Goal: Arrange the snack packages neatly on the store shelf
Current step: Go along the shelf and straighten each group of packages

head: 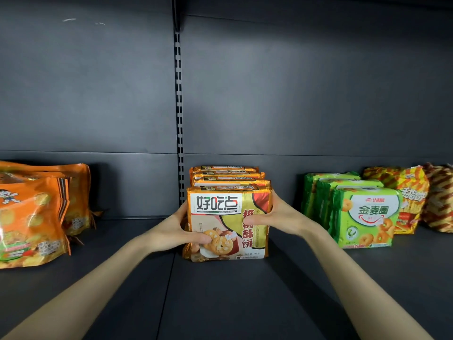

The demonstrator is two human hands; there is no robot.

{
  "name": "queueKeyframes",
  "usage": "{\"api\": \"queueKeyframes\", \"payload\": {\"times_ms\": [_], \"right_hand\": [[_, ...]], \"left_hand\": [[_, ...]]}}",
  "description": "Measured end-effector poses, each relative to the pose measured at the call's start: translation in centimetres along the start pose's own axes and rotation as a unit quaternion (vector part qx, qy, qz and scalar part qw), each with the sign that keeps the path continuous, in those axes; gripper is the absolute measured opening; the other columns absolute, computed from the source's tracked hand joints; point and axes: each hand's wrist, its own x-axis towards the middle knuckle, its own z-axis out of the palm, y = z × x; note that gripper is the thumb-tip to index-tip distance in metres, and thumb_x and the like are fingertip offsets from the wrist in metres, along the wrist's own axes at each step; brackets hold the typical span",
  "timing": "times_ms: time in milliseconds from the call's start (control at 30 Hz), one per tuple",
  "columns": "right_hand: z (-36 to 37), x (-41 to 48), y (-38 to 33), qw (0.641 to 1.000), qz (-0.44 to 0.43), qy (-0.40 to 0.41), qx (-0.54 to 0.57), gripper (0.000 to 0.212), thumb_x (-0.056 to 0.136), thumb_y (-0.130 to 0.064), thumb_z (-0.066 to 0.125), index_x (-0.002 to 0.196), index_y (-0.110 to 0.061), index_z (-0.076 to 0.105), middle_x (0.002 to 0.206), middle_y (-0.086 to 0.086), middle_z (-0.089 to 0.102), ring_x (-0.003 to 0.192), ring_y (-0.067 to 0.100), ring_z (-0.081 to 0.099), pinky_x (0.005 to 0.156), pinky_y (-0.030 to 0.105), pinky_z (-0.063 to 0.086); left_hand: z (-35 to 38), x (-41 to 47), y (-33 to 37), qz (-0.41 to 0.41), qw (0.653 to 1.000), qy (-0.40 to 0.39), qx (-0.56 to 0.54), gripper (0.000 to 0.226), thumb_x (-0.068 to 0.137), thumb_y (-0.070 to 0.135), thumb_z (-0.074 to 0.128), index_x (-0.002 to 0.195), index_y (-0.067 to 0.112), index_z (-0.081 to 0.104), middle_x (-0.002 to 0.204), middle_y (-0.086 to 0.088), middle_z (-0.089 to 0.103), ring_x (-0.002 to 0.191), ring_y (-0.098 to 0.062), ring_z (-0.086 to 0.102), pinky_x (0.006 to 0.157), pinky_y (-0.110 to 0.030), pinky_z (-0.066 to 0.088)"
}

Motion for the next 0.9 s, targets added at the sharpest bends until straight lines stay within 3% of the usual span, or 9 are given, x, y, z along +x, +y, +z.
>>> {"api": "queueKeyframes", "payload": {"times_ms": [100,200,267,333,400,533,600,733,900], "right_hand": [[0.0,-1.1,-0.6,0.998,0.023,0.027,-0.050,0.096,0.057,-0.050,0.084,0.135,-0.028,0.034,0.116,-0.011,0.067,0.104,0.008,0.066,0.097,0.038,0.050],[0.0,-2.6,-1.5,0.991,0.041,0.058,-0.117,0.073,0.069,-0.047,0.078,0.129,-0.024,0.045,0.119,-0.011,0.065,0.108,0.007,0.061,0.096,0.029,0.047],[-0.2,-3.6,-1.9,0.980,0.045,0.076,-0.179,0.068,0.073,-0.048,0.074,0.129,-0.020,0.049,0.128,-0.005,0.060,0.119,0.014,0.055,0.100,0.030,0.044],[-0.7,-4.6,-2.2,0.964,0.045,0.088,-0.247,0.071,0.076,-0.047,0.072,0.135,-0.016,0.046,0.138,0.003,0.052,0.129,0.020,0.047,0.103,0.032,0.040],[-1.4,-5.6,-2.7,0.948,0.050,0.097,-0.299,0.073,0.079,-0.043,0.070,0.140,-0.012,0.042,0.142,0.008,0.046,0.130,0.023,0.044,0.102,0.031,0.038],[-3.9,-7.7,-3.4,0.920,0.050,0.119,-0.370,0.065,0.081,-0.041,0.069,0.136,-0.014,0.046,0.138,0.010,0.050,0.127,0.025,0.045,0.100,0.031,0.038],[-5.5,-8.9,-3.6,0.910,0.047,0.133,-0.390,0.063,0.081,-0.040,0.069,0.135,-0.014,0.048,0.136,0.009,0.051,0.127,0.025,0.045,0.100,0.031,0.038],[-9.3,-11.3,-3.6,0.891,0.030,0.164,-0.421,0.060,0.082,-0.040,0.068,0.132,-0.013,0.051,0.134,0.009,0.053,0.126,0.027,0.045,0.096,0.030,0.037],[-14.8,-14.0,-1.7,0.884,0.011,0.173,-0.434,0.060,0.082,-0.039,0.068,0.132,-0.013,0.050,0.137,0.012,0.049,0.126,0.029,0.044,0.097,0.033,0.038]], "left_hand": [[0.4,-1.6,0.2,0.004,0.996,0.044,0.083,0.102,0.040,0.079,0.069,0.130,0.040,0.041,0.105,0.027,0.064,0.100,0.007,0.058,0.079,-0.011,0.046],[1.2,-3.1,0.8,0.003,0.971,0.108,0.215,0.069,0.063,0.075,0.062,0.121,0.038,0.056,0.112,0.019,0.066,0.103,-0.005,0.062,0.084,-0.024,0.051],[2.0,-4.2,1.9,-0.006,0.934,0.156,0.322,0.046,0.076,0.070,0.054,0.103,0.034,0.064,0.100,0.015,0.069,0.092,-0.011,0.065,0.074,-0.027,0.052],[2.8,-5.4,3.0,-0.009,0.892,0.182,0.413,0.040,0.083,0.065,0.050,0.073,0.027,0.058,0.077,0.010,0.064,0.075,-0.013,0.060,0.058,-0.026,0.043],[3.7,-6.4,4.3,0.009,0.861,0.198,0.469,0.042,0.089,0.058,0.047,0.062,0.026,0.045,0.071,0.007,0.056,0.067,-0.015,0.051,0.056,-0.026,0.035],[5.0,-6.9,7.9,0.089,0.849,0.224,0.470,0.030,0.090,0.050,0.049,0.075,0.024,0.054,0.076,0.008,0.060,0.071,-0.016,0.053,0.057,-0.027,0.037],[6.1,-6.4,10.0,0.133,0.858,0.215,0.447,0.027,0.088,0.048,0.053,0.091,0.023,0.061,0.093,0.008,0.068,0.085,-0.017,0.061,0.067,-0.028,0.045],[9.3,-4.4,13.7,0.195,0.859,0.190,0.434,0.043,0.087,0.048,0.056,0.121,0.023,0.055,0.123,0.003,0.061,0.111,-0.021,0.057,0.087,-0.035,0.048],[14.8,-0.4,16.4,0.192,0.869,0.187,0.415,0.054,0.085,0.052,0.057,0.130,0.024,0.047,0.130,0.000,0.054,0.120,-0.022,0.051,0.095,-0.037,0.045]]}}
